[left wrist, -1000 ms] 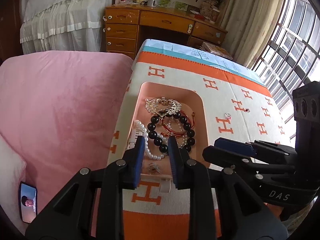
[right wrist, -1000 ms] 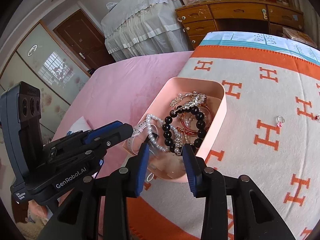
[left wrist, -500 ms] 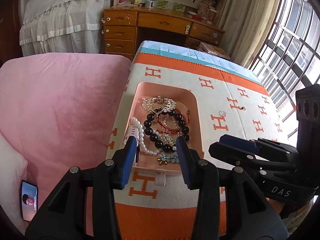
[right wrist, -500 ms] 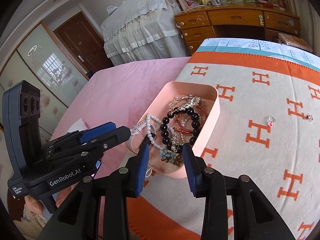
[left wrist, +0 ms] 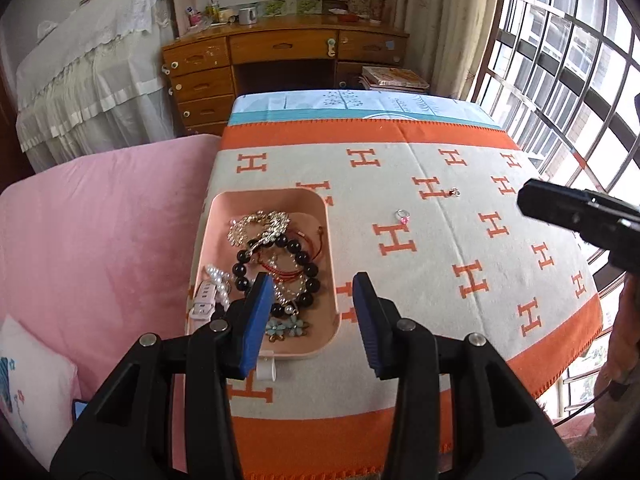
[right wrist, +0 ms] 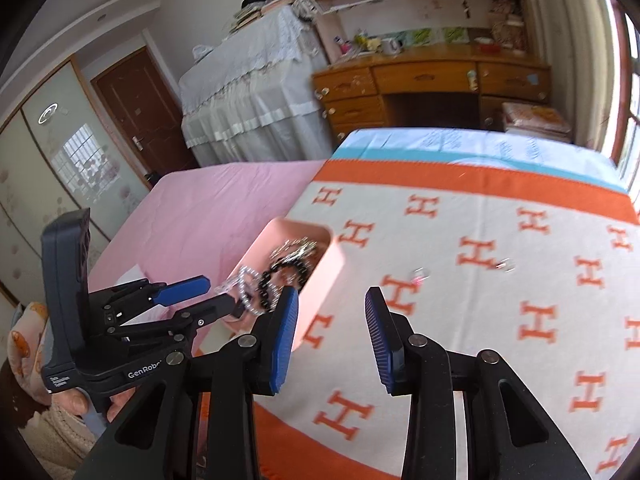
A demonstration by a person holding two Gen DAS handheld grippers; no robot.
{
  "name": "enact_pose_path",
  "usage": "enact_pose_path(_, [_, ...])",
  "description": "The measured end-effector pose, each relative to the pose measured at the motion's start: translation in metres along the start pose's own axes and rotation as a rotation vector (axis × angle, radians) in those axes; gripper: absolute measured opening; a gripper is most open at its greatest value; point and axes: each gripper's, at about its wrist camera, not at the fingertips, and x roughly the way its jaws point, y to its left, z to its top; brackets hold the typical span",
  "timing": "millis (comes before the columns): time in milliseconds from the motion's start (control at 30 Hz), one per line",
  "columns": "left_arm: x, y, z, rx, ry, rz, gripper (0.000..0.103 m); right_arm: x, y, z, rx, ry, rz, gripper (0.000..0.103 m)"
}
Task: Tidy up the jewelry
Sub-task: 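Withdraw both open tools from the tray toward the small rings, then grasp the pink gem ring with the left tool while the right tool grasps another ring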
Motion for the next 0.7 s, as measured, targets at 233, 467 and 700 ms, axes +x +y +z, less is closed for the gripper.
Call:
enact_pose_path(233, [-0.005, -0.041, 0.056, 0.1, -0.037, 0.014, 0.038, -0.056, -0.046, 0.047, -0.027, -0.04, -0.1, 0.035])
enact_pose_path(467, [0.039, -0.073, 0.086, 0.065, 0.044, -0.043, 0.038, -0.045, -0.103, 0.086, -0.083, 0.058, -0.109, 0.038])
enact_pose_path(700, [0.137, -0.086, 0.074, -0.044, 0.201, -0.067, 0.038, 0.033, -0.176, 0.068, -0.144, 0.22, -0.035, 0.04])
